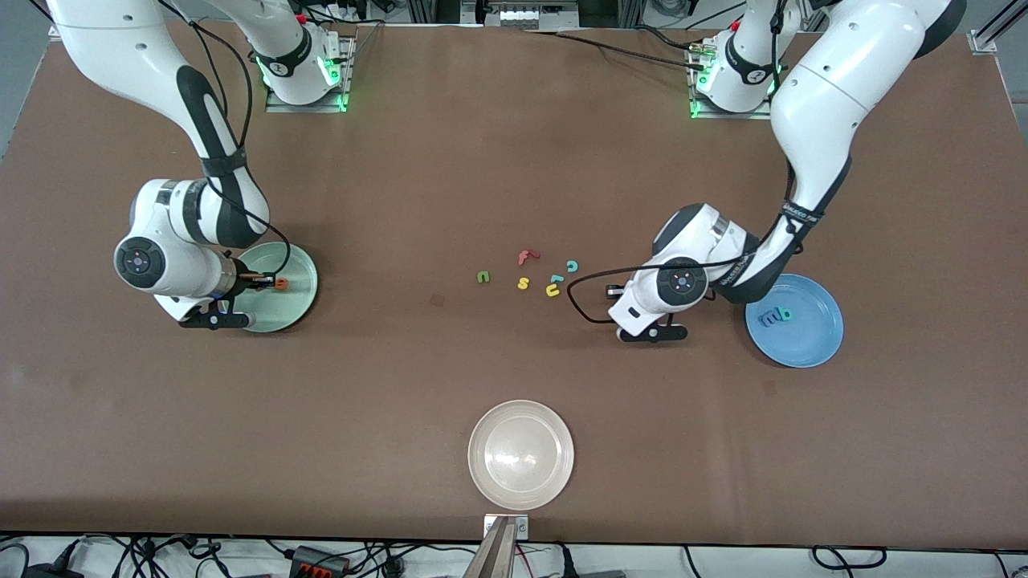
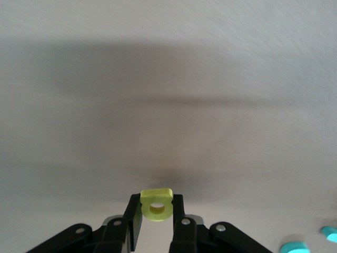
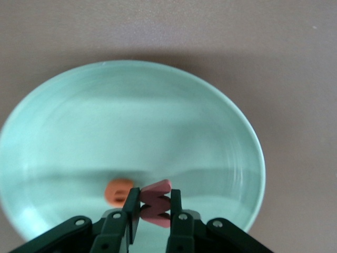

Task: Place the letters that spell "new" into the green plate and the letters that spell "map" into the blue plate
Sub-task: 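Place the pink 'w' on the green plate while the left places 'E' on blue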

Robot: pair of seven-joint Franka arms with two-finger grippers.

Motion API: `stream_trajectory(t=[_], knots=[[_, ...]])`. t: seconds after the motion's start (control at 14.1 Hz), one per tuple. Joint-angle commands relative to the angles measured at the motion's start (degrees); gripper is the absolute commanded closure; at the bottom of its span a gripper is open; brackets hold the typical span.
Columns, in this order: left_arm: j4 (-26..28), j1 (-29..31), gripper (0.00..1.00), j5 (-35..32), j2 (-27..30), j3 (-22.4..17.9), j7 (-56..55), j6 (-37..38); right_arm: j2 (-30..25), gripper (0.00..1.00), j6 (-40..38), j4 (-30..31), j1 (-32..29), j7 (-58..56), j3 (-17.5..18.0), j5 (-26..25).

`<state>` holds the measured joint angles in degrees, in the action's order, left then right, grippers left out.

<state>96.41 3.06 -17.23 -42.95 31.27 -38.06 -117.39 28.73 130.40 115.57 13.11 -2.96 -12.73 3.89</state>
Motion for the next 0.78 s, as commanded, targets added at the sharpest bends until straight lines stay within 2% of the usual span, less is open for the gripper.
stream_trajectory(t=[0.0,0.07,0.14,0.21,0.35,0.57,0.71], knots=[[-4.4,3.5,0.9,-0.3,3.4,-0.9,8.5,9.9,0.6,0.98,1.6,0.1,-1.2,-1.8,0.4,-0.5],[-5.6,6.2,0.9,-0.5,3.5,-0.9,13.1,12.5,0.6,0.82,1.6,-0.1,-1.3,-1.7,0.4,-0.5],[-6.3,9.0,0.9,-2.2,3.6,-0.9,17.8,13.9,0.5,0.23,1.5,-0.4,-1.2,-1.0,0.3,-0.1],[-6.3,11.0,0.9,-5.2,3.6,-0.9,21.5,14.5,0.3,0.0,1.3,-0.7,-0.9,-1.0,0.4,-0.1],[-5.8,15.0,0.9,-10.3,3.4,-0.8,26.8,14.5,-1.0,0.0,0.9,-1.6,0.5,1.0,0.9,-0.1],[-5.5,19.9,0.88,-10.8,1.7,-0.9,32.5,13.4,-1.2,0.0,1.1,-3.9,7.9,5.8,0.9,0.5],[-5.5,20.6,0.87,-11.1,1.1,-1.1,33.4,11.0,-0.7,0.0,1.7,-5.5,13.8,8.7,1.0,2.5]])
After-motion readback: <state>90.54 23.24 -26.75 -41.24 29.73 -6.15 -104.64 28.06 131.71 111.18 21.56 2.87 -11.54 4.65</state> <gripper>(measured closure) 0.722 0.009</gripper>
